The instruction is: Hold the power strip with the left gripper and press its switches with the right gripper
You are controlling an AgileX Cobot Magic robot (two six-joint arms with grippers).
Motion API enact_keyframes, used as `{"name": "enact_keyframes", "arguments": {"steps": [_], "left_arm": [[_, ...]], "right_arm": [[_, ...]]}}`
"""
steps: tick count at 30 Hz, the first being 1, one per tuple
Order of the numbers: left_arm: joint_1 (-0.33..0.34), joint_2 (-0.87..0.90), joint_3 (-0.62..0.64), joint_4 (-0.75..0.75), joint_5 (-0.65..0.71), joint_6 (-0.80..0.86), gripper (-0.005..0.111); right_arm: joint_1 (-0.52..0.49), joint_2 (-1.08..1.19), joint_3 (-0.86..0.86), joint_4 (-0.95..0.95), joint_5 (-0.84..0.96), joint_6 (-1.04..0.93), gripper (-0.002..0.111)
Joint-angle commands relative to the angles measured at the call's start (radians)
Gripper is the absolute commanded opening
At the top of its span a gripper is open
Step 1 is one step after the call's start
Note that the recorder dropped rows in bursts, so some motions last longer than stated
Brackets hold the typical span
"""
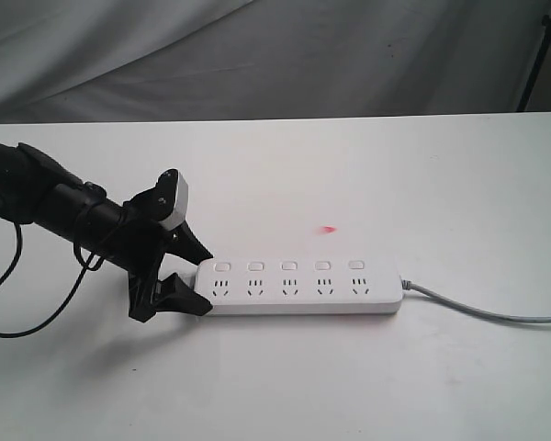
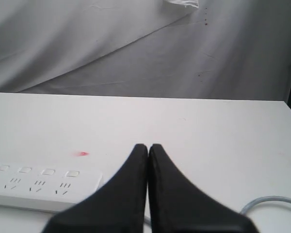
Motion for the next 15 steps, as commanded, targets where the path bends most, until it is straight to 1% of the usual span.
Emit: {"name": "enact_keyframes", "arguments": {"steps": [1,8,12,15], "left_arm": [[-0.005,0.006,-0.006,-0.003,-0.017,0.003,0.0],[-0.005,0.006,-0.006,-0.003,-0.017,0.003,0.0],[-0.005,0.006,-0.006,-0.003,-0.017,0.003,0.0],[-0.005,0.006,-0.006,-0.003,-0.017,0.003,0.0]], "right_arm": [[-0.002,-0.005,0.04,-0.014,-0.087,-0.014,0.0],[-0.002,-0.005,0.04,-0.015,-0.009,-0.015,0.0],[-0.002,-0.005,0.04,-0.04,0.092,-0.016,0.0],[-0.002,-0.005,0.04,-0.048,0.098,-0.016,0.0]]}}
